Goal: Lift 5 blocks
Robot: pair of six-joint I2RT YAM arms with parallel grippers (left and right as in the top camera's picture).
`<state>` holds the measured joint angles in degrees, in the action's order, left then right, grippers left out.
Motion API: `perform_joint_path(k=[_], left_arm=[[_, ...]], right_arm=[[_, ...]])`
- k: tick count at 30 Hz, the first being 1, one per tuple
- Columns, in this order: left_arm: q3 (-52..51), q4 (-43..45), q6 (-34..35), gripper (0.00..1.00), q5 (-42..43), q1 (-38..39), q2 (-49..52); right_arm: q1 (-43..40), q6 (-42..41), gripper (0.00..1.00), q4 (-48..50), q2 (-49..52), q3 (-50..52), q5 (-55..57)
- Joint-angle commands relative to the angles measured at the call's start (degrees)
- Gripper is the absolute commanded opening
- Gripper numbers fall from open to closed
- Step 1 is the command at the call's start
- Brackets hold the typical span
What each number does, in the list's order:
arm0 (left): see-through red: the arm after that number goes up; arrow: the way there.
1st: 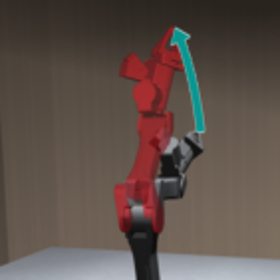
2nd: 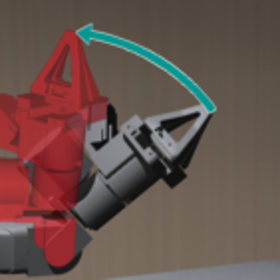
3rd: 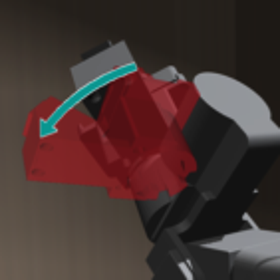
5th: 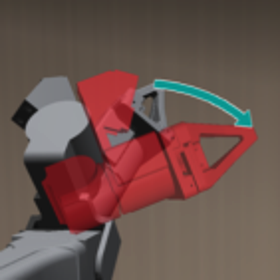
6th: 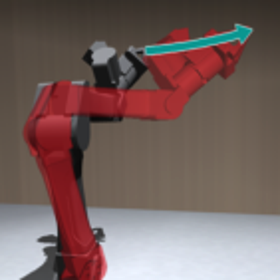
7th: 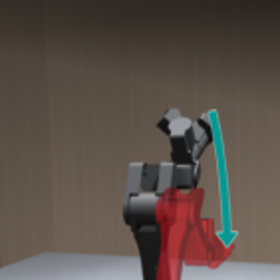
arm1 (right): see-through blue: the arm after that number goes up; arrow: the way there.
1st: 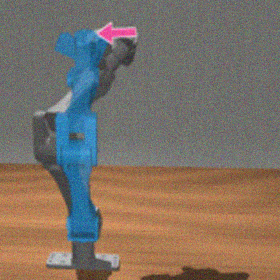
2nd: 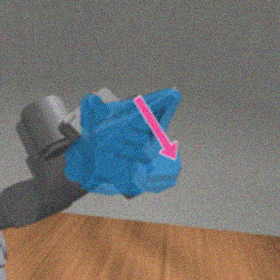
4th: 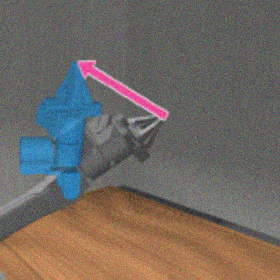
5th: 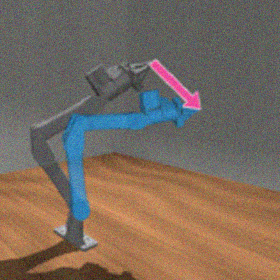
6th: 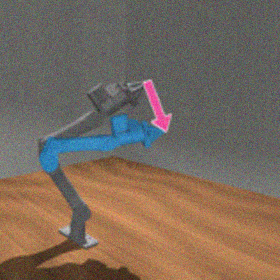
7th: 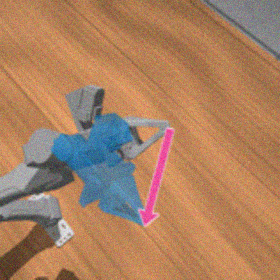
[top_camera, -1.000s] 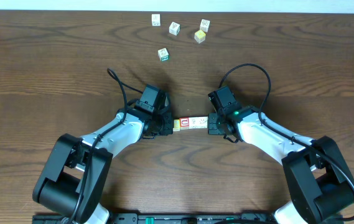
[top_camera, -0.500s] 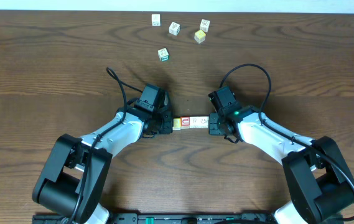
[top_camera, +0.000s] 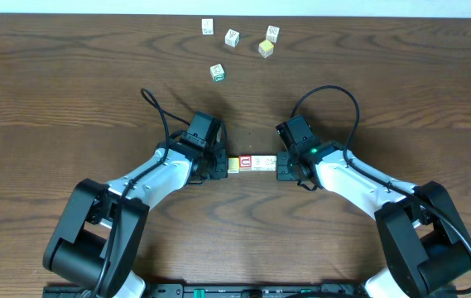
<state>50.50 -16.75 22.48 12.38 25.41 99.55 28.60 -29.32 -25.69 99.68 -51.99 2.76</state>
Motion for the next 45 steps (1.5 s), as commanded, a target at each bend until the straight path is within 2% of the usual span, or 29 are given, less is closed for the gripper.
perform_joint_path(k=[1, 12, 17, 22, 25, 31, 36, 40, 42, 45], left_arm=[[0.28, -1.03, -0.31, 0.08, -4.81, -0.04, 0.13], [0.31, -0.98, -0.33, 0.07, -13.60, -2.16, -2.36], [0.31, -1.01, -0.83, 0.07, -19.32, -3.69, -7.85], [0.31, -1.22, -4.90, 0.07, -19.54, -4.90, -14.78], [0.31, -2.60, -5.51, 0.07, -21.53, -5.14, -21.84], [0.31, -6.86, -7.28, 0.07, -30.10, -5.07, -39.43], [0.31, -9.44, -10.36, 0.07, -34.45, -5.09, -59.04], [0.31, -11.41, -11.76, 0.07, -35.01, -5.09, -73.72], [0.35, -15.28, -12.83, 0.07, -36.00, -5.09, -83.82], [0.81, -22.23, -12.83, 0.07, -39.23, -5.09, -91.76]], right_arm=[[0.74, -0.44, 0.01, -0.44, -1.11, 0.09, 0.02], [0.70, 0.66, 0.01, -1.73, -1.11, 0.09, 4.44], [0.39, 0.66, 0.01, -3.67, -1.11, 0.02, 12.28], [-2.56, 0.68, 0.01, -5.73, -2.14, -1.88, 14.53], [-6.16, 1.36, 0.01, -7.69, -5.73, -4.33, 16.90], [-14.05, 7.98, 0.01, -7.74, -17.88, -6.86, 17.11], [-19.93, 12.85, 0.04, -8.81, -30.08, -6.95, 14.82], [-21.79, 15.72, 0.07, -12.02, -36.54, -6.95, 13.03], [-21.81, 15.67, 0.08, -15.15, -39.12, -6.95, 12.98], [-21.81, 15.69, 0.19, -17.31, -39.85, -6.93, 12.35]])
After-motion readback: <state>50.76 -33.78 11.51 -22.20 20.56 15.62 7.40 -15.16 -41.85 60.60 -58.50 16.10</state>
